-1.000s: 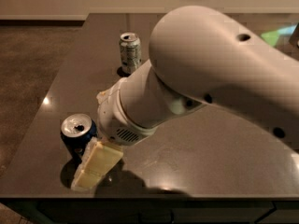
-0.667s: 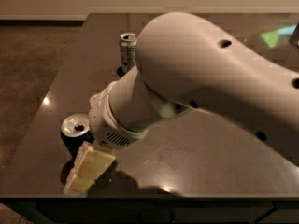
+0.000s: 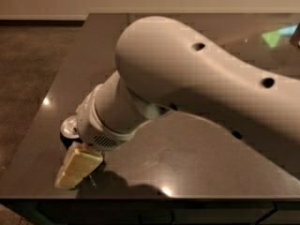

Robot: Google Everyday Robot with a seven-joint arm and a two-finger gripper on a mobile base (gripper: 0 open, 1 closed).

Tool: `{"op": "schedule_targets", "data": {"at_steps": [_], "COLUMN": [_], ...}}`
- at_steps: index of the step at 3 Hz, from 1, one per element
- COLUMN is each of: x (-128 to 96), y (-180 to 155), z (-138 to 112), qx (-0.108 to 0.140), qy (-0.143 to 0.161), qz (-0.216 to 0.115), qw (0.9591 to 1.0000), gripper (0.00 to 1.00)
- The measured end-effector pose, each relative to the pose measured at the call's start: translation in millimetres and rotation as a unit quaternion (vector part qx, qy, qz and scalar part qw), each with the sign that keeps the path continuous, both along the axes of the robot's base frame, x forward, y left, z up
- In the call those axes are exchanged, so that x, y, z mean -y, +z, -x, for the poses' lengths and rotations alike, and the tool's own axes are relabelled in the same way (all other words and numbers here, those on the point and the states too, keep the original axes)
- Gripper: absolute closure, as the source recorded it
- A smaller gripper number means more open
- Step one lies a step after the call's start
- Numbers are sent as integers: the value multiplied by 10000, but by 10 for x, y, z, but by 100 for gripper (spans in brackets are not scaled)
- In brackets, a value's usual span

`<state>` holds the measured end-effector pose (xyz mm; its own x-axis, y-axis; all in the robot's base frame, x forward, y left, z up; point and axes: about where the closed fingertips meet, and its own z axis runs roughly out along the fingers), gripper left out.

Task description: Knock pepsi can over

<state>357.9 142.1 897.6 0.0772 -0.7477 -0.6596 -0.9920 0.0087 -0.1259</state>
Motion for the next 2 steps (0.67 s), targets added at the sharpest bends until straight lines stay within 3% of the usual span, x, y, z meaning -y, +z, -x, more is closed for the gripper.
{"op": "schedule_targets", "data": {"at_steps": [2], "x": [-57], "y": [13], "z": [-77], "qx": [-10], "qy": [-40], "qz": [20], "qw": [10000], "gripper": [64]}}
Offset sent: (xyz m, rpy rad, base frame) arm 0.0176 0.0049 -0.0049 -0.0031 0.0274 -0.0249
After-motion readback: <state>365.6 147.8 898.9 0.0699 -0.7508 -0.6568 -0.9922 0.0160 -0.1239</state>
